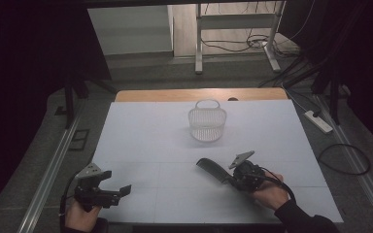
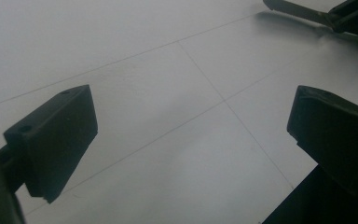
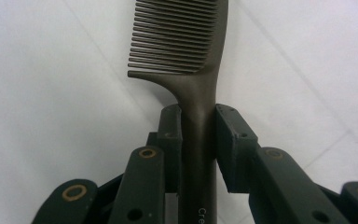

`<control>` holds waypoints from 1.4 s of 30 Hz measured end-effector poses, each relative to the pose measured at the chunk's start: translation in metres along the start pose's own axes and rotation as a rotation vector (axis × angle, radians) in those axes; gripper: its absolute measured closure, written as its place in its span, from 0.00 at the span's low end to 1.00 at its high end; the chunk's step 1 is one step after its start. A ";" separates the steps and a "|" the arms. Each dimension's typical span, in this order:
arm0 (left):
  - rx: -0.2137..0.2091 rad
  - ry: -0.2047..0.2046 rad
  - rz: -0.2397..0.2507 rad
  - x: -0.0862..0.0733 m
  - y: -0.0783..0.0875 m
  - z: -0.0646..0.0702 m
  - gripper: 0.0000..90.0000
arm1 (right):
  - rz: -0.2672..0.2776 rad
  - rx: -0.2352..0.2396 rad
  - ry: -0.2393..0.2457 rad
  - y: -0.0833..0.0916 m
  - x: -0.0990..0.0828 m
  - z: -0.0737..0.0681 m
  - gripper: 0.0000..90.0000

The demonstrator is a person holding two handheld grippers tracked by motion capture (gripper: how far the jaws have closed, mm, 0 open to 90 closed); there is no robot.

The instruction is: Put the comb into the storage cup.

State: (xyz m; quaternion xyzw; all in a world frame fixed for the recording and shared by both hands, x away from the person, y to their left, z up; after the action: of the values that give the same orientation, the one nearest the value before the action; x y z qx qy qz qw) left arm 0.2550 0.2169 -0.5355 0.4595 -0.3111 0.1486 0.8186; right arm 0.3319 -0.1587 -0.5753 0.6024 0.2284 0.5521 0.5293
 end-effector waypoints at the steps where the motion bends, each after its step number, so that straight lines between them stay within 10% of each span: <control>1: -0.003 0.000 0.001 0.000 0.000 0.000 0.02 | 0.009 -0.001 0.001 0.001 0.000 0.000 0.80; 42: -0.126 -0.110 0.036 0.059 -0.028 0.049 0.00 | 0.205 -0.091 0.061 0.042 0.014 0.001 0.80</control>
State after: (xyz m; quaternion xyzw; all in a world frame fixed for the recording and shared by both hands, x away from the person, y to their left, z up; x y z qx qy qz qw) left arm 0.2969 0.1575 -0.4969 0.4088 -0.3726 0.1176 0.8248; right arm 0.3233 -0.1615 -0.5316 0.5808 0.1564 0.6312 0.4898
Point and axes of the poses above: each handheld gripper's, and its own axes: y roughly backward along the jaws, x roughly out of its top, z roughly to its right, the point moved 9 cm from there along -y, roughly forward along the jaws, and after that the axes turned 12 degrees about y, right-handed, at the moved point
